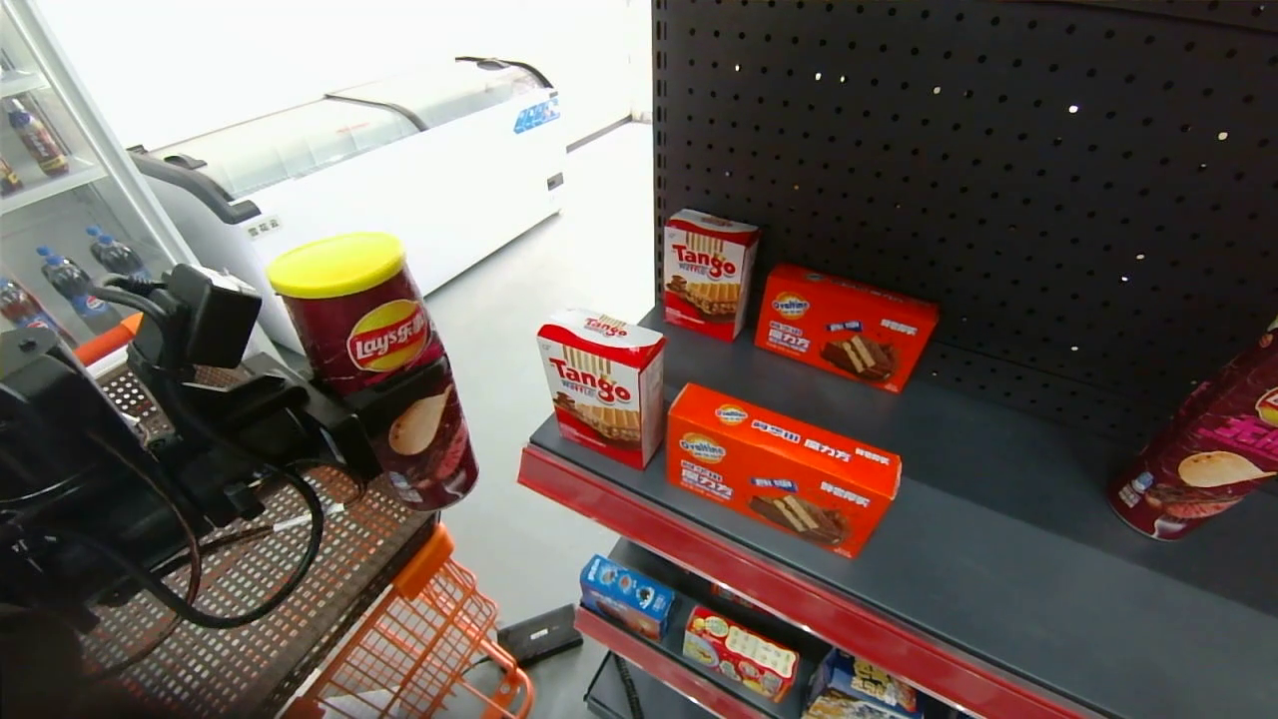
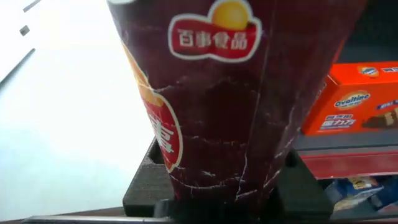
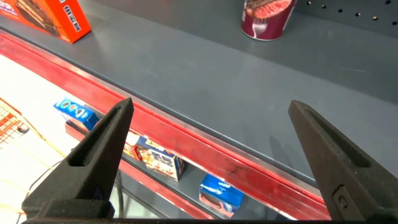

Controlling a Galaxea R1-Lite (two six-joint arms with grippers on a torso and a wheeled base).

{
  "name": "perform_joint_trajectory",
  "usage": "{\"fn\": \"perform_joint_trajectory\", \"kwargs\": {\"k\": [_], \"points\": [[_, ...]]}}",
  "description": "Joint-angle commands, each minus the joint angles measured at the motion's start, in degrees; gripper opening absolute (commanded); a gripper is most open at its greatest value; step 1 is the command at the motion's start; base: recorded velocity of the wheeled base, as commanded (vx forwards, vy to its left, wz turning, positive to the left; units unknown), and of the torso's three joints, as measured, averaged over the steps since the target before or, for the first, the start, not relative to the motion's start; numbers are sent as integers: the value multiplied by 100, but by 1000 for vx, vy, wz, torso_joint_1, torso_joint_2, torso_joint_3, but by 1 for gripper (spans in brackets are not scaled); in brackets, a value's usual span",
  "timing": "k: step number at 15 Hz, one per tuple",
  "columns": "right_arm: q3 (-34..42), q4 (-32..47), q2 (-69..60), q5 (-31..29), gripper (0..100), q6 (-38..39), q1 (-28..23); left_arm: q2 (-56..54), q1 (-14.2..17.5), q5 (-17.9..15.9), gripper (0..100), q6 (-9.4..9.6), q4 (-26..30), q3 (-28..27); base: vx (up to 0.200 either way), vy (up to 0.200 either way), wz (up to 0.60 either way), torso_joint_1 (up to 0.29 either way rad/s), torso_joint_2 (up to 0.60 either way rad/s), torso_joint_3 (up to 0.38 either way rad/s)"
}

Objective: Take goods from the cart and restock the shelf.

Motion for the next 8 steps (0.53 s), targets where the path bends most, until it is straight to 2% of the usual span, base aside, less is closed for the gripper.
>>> {"fn": "perform_joint_trajectory", "kwargs": {"k": [1,2,4,8], "points": [[1,2,-2,6,100,-2,4,-157,-89,-21,0,-11,5,120,0,0,0,0,0,0],[1,2,-2,6,100,7,4,-201,-308,-3,0,-11,111,129,0,0,0,0,0,0],[1,2,-2,-3,100,-2,4,-315,-502,6,0,-11,330,94,0,0,0,0,0,0],[1,2,-2,-3,100,-2,4,-342,-686,6,0,-11,489,6,0,0,0,0,0,0]]}}
